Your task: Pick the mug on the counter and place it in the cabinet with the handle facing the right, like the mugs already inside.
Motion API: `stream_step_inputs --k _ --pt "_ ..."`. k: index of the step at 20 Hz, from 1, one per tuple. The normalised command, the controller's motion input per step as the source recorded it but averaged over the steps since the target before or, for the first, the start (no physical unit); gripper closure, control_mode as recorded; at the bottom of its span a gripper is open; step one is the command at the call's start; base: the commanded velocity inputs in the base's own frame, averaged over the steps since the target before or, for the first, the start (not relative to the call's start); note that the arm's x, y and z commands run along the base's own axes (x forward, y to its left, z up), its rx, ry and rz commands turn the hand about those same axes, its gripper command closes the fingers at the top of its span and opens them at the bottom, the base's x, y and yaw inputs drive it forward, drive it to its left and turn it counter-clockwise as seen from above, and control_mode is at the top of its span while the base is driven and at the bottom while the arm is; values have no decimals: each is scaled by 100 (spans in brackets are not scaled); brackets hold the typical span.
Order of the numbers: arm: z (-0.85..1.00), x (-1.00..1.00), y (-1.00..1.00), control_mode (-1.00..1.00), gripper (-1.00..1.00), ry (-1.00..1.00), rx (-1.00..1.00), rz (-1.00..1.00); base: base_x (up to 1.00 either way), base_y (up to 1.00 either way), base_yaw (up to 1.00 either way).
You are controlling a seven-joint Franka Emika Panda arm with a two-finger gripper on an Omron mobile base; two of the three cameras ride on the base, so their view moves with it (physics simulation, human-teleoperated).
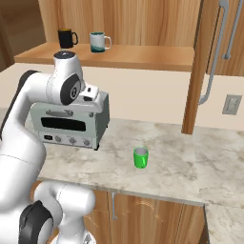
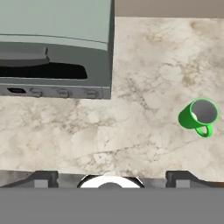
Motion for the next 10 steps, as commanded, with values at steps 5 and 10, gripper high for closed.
stream_step_inputs --k 5,10 --pt "-29 -24 -16 -100 -100 -1 0 4 0 0 0" --pt "-37 -20 -20 -100 -100 0 0 3 0 0 0"
